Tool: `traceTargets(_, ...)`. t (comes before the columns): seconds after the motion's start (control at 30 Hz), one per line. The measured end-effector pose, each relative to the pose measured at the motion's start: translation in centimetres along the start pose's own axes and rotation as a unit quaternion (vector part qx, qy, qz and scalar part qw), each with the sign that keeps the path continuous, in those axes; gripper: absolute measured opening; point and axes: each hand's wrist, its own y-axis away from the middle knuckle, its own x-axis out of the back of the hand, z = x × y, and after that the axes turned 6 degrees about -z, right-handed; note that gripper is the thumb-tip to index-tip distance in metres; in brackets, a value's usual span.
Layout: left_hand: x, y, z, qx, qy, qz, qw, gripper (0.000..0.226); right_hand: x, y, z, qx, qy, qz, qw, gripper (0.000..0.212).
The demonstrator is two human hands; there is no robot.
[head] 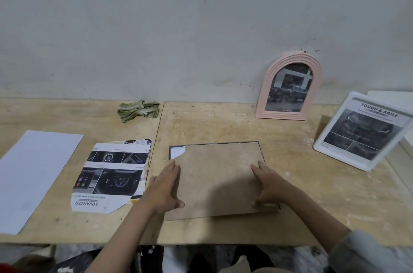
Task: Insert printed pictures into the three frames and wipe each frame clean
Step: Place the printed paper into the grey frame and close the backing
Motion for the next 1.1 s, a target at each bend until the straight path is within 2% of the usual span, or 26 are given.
traceTargets(0.2,0.6,-1.4,0.9,0.007,-0.097,-0.046,0.994,0.116,0.3,-0.6,0.5,0.014,0.009,0.006,1.000,0.126)
traceTargets(0.43,0.9,-1.9,1.1,0.007,-0.131,-0.061,0.989,0.117,0.1,-0.8,1.0,0.034,0.025,0.027,0.999,0.123)
traceTargets(0.67,1.6,-2.2,0.9,-0.014,-0.088,-0.089,0.992,0.120,0.4,-0.6,1.7,0.059,0.032,0.010,0.998,0.125)
traceTargets(0.8,2.1,-2.2,-0.1,-0.034,-0.099,-0.113,0.988,0.132,1.0,-0.5,1.7,0.051,0.084,-0.006,0.995,0.129)
traceTargets(1.1,1.0,-2.8,-0.7,-0.029,-0.067,-0.065,0.995,0.128,0.9,-0.7,1.9,0.042,0.138,0.026,0.989,0.127)
